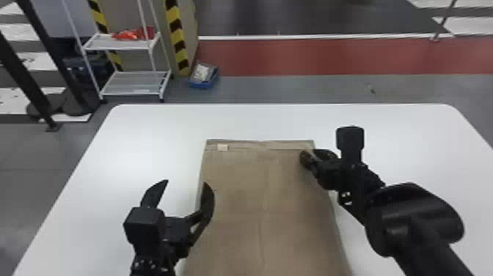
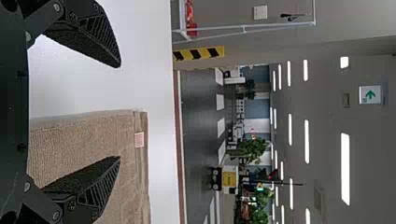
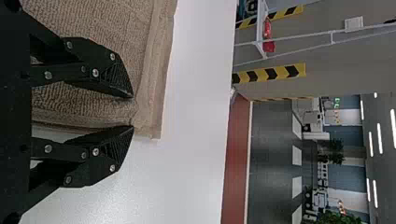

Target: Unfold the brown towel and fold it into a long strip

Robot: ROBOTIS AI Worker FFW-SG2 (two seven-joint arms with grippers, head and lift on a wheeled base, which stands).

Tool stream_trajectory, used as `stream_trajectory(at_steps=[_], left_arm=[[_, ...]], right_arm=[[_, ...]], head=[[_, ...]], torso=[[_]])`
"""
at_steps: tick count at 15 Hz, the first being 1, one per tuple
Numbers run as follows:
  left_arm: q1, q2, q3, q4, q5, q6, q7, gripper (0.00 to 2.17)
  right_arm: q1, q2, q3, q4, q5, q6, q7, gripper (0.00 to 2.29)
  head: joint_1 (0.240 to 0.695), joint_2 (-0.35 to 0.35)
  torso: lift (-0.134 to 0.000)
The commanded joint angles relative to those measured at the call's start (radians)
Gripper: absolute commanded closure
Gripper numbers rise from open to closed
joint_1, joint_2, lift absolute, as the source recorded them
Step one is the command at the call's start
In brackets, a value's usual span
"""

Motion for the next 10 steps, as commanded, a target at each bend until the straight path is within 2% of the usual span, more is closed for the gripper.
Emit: stream_trajectory(at_steps=[1,2,3,4,6,10], left_arm=[[0.0,0.0,-0.002,0.0,0.0,0.0,0.0,0.2],[0.0,0.0,-0.004,0.0,0.0,0.0,0.0,0.2],[0.0,0.0,-0.005,0.0,0.0,0.0,0.0,0.2],[0.0,0.0,-0.005,0.001,0.0,0.0,0.0,0.2],[0.0,0.0,-0.005,0.0,0.0,0.0,0.0,0.2],[0.0,0.0,-0.005,0.001,0.0,0.0,-0.005,0.2]], right_arm=[[0.0,0.0,0.001,0.0,0.0,0.002,-0.001,0.77],[0.0,0.0,0.001,0.0,0.0,-0.001,-0.001,0.94],[0.003,0.0,0.001,-0.003,-0.003,0.002,-0.003,0.94],[0.009,0.0,0.001,-0.011,-0.005,-0.001,-0.004,0.93],[0.02,0.0,-0.001,-0.024,-0.003,-0.01,-0.012,0.77],[0.023,0.0,-0.002,-0.034,-0.003,-0.01,-0.021,0.77]], head=[[0.695,0.042],[0.695,0.042],[0.695,0.041],[0.695,0.04],[0.695,0.04],[0.695,0.039]], torso=[[-0.123],[-0.123],[-0.123],[-0.123],[-0.123],[-0.123]])
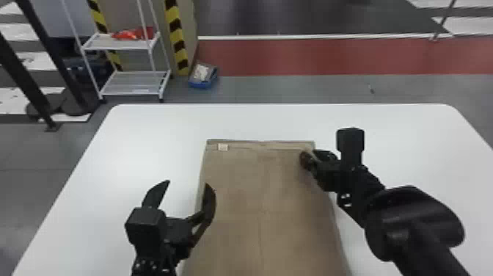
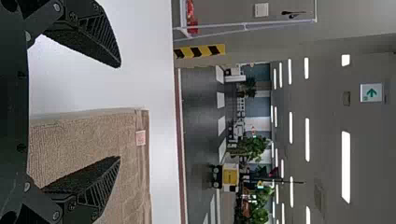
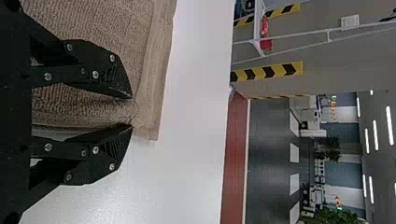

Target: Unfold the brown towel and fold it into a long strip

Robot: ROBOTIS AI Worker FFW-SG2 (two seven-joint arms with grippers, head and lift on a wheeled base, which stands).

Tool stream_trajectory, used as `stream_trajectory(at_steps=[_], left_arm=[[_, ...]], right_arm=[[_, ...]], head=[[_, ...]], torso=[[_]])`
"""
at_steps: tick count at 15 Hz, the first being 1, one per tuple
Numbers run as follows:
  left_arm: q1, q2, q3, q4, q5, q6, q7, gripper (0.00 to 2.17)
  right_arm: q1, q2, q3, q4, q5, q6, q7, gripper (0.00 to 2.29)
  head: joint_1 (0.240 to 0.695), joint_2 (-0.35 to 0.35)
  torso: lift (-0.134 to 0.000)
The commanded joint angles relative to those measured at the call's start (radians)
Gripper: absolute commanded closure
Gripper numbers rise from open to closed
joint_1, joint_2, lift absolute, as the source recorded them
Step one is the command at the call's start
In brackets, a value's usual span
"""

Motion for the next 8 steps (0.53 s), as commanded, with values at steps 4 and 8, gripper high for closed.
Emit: stream_trajectory(at_steps=[4,8], left_arm=[[0.0,0.0,-0.002,0.0,0.0,0.002,0.0,0.2],[0.0,0.0,-0.002,0.0,0.0,0.002,0.0,0.2]], right_arm=[[-0.004,0.005,0.002,-0.013,0.003,0.0,-0.005,0.77],[-0.007,0.005,0.006,-0.013,0.005,0.0,-0.005,0.79]], head=[[0.695,0.039],[0.695,0.043]], torso=[[-0.123],[-0.123]])
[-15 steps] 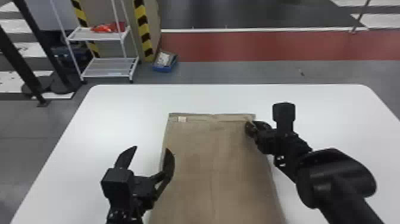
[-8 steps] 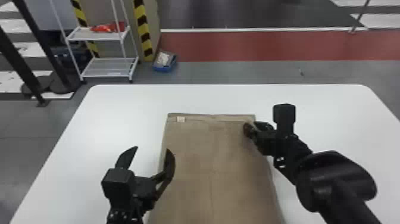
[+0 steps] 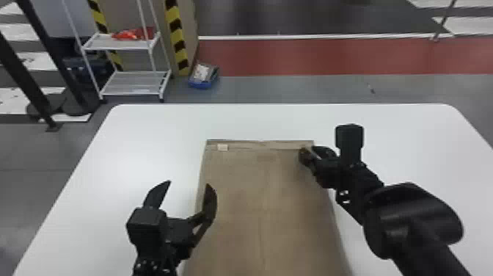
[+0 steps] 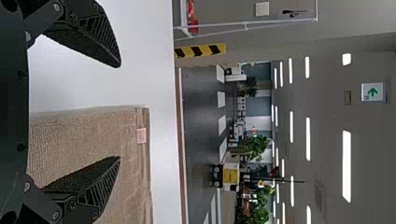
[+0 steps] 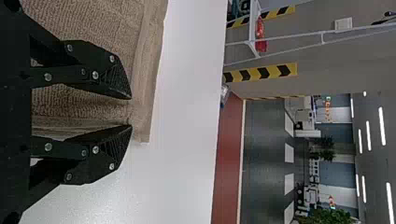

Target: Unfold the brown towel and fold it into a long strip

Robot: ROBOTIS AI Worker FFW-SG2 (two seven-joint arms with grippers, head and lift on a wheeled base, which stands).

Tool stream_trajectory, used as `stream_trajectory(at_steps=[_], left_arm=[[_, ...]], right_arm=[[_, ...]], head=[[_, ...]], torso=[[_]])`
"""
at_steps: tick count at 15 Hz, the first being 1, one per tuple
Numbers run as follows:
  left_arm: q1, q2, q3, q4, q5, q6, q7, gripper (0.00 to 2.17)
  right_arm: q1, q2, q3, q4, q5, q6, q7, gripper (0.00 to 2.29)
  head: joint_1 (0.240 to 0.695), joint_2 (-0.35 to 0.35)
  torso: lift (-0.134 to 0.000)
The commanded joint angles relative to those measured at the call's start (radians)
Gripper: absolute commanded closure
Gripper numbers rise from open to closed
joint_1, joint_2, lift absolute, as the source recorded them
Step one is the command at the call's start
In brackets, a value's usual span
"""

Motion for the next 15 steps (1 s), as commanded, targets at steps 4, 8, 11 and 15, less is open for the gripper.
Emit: stream_trajectory(at_steps=[4,8,11,15], left_arm=[[0.002,0.002,0.0,0.0,0.0,0.0,0.0,0.2],[0.002,0.002,0.0,-0.002,0.0,0.0,0.0,0.2],[0.002,0.003,0.0,-0.003,0.0,0.0,0.0,0.2],[0.002,0.014,0.001,-0.003,0.005,-0.009,0.022,0.2]], right_arm=[[0.0,0.0,0.007,0.0,0.003,0.012,0.002,1.31],[0.046,0.0,-0.004,-0.092,0.003,0.009,0.0,1.32],[0.098,-0.003,-0.003,-0.216,0.01,0.009,0.0,1.32],[0.152,-0.008,0.079,-0.38,0.046,0.0,0.02,1.32]], head=[[0.695,0.045],[0.695,0.048],[0.695,0.055],[0.695,0.087]], torso=[[-0.123],[-0.123],[-0.123],[-0.123]])
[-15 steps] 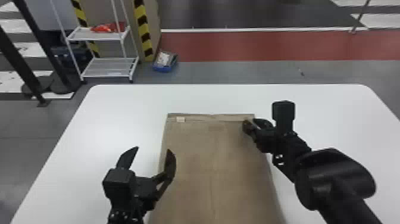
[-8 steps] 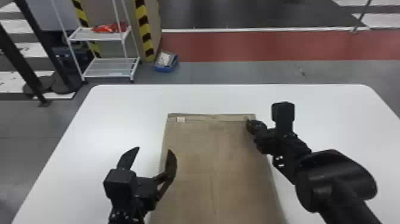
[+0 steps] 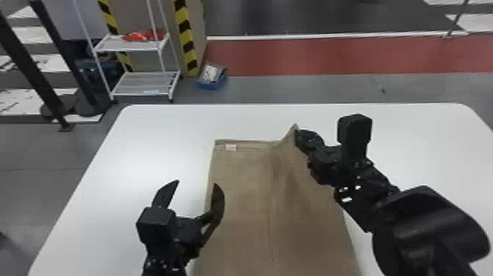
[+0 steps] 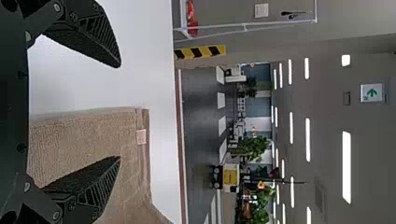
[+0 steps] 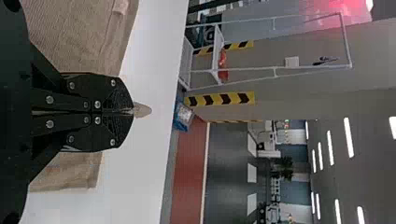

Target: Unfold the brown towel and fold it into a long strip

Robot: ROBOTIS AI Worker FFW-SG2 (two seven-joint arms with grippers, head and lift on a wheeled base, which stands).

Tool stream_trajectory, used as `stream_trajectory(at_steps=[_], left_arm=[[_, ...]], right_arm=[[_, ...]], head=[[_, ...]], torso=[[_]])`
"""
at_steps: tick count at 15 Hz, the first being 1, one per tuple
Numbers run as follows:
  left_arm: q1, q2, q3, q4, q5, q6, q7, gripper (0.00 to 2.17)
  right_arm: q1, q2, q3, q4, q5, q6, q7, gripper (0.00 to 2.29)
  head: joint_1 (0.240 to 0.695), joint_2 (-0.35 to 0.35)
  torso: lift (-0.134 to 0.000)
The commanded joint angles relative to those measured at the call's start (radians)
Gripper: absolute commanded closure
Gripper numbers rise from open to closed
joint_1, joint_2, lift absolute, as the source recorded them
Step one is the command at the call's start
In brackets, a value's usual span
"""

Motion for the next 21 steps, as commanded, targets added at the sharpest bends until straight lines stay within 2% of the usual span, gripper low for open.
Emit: stream_trajectory(at_steps=[1,4,6,9,10,12,13,15,17,19,21], left_arm=[[0.003,0.007,0.005,-0.002,0.003,-0.009,0.01,0.2],[0.003,0.01,0.008,-0.002,0.006,-0.021,0.042,0.2],[-0.003,0.018,0.008,0.001,0.011,-0.033,0.095,0.2],[-0.005,0.022,0.006,0.004,0.012,-0.07,0.137,0.2],[-0.005,0.024,0.006,0.005,0.014,-0.07,0.138,0.2],[-0.008,0.024,0.003,0.007,0.015,-0.07,0.151,0.2],[-0.009,0.025,0.002,0.007,0.015,-0.07,0.152,0.2],[-0.009,0.027,0.002,0.007,0.017,-0.07,0.152,0.2],[-0.009,0.027,0.002,0.01,0.02,-0.07,0.149,0.2],[-0.011,0.029,0.002,0.01,0.02,-0.07,0.138,0.2],[-0.014,0.035,0.006,0.01,0.02,-0.07,0.094,0.2]], right_arm=[[0.027,-0.002,0.076,-0.069,0.049,-0.015,0.017,1.32],[0.013,0.006,0.177,-0.076,0.09,-0.034,0.028,1.32],[0.0,0.007,0.227,-0.061,0.104,-0.04,0.039,1.32],[-0.041,0.033,0.306,0.029,0.153,-0.04,0.042,1.31],[-0.055,0.041,0.334,0.062,0.161,-0.043,0.043,1.17],[-0.069,0.053,0.365,0.112,0.167,-0.061,0.051,0.14],[-0.069,0.053,0.366,0.117,0.167,-0.061,0.057,0.0],[-0.046,0.046,0.346,0.108,0.158,-0.083,0.086,0.0],[0.002,0.044,0.291,0.077,0.139,-0.113,0.157,0.0],[0.051,0.035,0.248,0.013,0.144,-0.126,0.165,0.04],[0.122,0.019,0.158,-0.069,0.159,-0.119,0.165,0.05]], head=[[0.695,0.104],[0.695,0.183],[0.695,0.243],[0.695,0.297],[0.695,0.312],[0.695,0.35],[0.695,0.35],[0.695,0.35],[0.695,0.35],[0.695,0.35],[0.695,0.35]], torso=[[-0.123],[-0.123],[-0.123],[-0.123],[-0.123],[-0.123],[-0.123],[-0.123],[-0.123],[-0.123],[-0.123]])
